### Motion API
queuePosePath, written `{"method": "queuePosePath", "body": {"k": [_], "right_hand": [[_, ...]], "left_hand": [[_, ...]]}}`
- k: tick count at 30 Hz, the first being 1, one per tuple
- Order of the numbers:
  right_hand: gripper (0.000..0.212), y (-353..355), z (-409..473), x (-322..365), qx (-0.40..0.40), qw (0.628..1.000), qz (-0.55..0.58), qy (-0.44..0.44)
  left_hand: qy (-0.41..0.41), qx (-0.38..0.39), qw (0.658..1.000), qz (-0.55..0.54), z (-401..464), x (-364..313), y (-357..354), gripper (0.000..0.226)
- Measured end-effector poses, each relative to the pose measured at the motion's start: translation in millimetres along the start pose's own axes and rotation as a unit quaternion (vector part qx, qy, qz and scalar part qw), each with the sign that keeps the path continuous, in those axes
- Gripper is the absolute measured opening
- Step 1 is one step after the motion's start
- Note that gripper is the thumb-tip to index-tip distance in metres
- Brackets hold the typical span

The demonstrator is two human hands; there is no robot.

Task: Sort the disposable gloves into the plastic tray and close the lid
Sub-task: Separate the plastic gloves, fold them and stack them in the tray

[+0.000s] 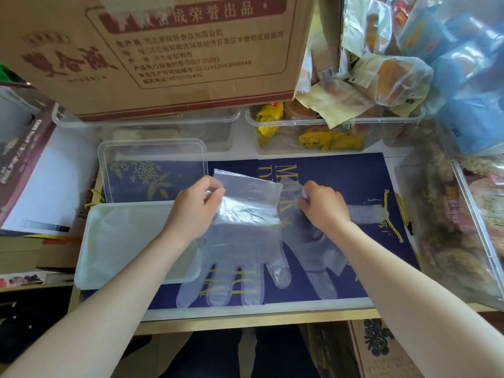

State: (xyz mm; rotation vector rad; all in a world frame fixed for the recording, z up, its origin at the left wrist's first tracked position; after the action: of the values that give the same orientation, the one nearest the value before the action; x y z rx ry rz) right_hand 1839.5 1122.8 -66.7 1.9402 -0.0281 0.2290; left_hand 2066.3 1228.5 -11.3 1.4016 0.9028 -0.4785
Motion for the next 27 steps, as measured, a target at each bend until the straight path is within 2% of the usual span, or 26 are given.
{"method": "queuePosePath", "body": {"k": [3,5,7,11,13,15,16,17,18,19,20,21,22,24,27], "right_hand": [[0.014,6.6,-1.1,-7.3,0.057,0.98,0.187,-0.045],[0.013,8.5,-2.6,-14.1,0.119,0.92,0.363,-0.086],[0.013,8.5,-5.9,-24.1,0.17,0.852,0.479,-0.126],[0.016,0.9,-10.9,-52.1,0.239,0.766,0.574,-0.164],[0.019,-0.9,-12.0,-68.0,0.245,0.751,0.586,-0.179],[0.019,0.7,-9.6,-83.6,0.223,0.775,0.557,-0.197],[0.018,2.5,-6.8,-93.7,0.196,0.818,0.499,-0.21],[0.018,8.1,-4.1,-103.8,0.16,0.879,0.395,-0.216],[0.017,18.6,-1.5,-111.6,0.11,0.938,0.247,-0.215],[0.012,28.7,-0.9,-111.7,0.072,0.971,0.116,-0.196],[0.013,34.9,-0.1,-106.3,0.056,0.98,0.061,-0.178],[0.023,35.6,1.8,-101.3,0.071,0.981,0.061,-0.171],[0.029,33.0,3.1,-97.1,0.103,0.974,0.09,-0.179],[0.028,29.9,4.1,-89.9,0.141,0.96,0.124,-0.207],[0.038,29.2,2.9,-83.2,0.126,0.938,0.246,-0.209]], "left_hand": [[-0.003,0.002,1.0,-0.021,-0.5,2.2,1.9,0.021],[-0.011,0.0,0.999,-0.04,-1.1,1.7,3.3,0.025],[-0.013,-0.007,0.998,-0.053,-1.8,3.1,6.5,0.025],[0.007,-0.033,0.997,-0.067,-2.5,13.4,13.2,0.019],[0.013,-0.041,0.997,-0.071,-3.2,14.7,14.2,0.015],[0.025,-0.048,0.997,-0.06,-3.9,15.8,13.2,0.02],[0.033,-0.052,0.997,-0.056,-4.3,16.4,12.4,0.023],[0.04,-0.056,0.996,-0.055,-4.7,16.2,11.5,0.024],[0.045,-0.059,0.996,-0.052,-4.8,15.7,10.7,0.024],[0.048,-0.06,0.996,-0.048,-4.9,14.2,10.0,0.024],[0.049,-0.059,0.996,-0.043,-4.9,12.3,8.8,0.025],[0.048,-0.057,0.996,-0.04,-4.8,10.2,7.4,0.025],[0.047,-0.055,0.997,-0.037,-5.0,7.7,6.1,0.024],[0.044,-0.05,0.997,-0.03,-5.8,3.8,3.0,0.024],[0.039,-0.038,0.998,-0.026,-7.8,0.0,-3.5,0.025]]}}
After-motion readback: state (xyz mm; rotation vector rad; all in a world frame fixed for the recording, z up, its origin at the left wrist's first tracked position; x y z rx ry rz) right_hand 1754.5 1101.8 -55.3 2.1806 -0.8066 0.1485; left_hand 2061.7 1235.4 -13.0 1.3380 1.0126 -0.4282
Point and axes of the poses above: each hand's wrist, its own z-axis towards the middle knuckle, its own y-axis out of the back of the hand, x = y × z, the point moved 8 cm from there along z, towards the middle knuckle, and after that the axes turned 10 degrees about -y, right-handed, at the moved point
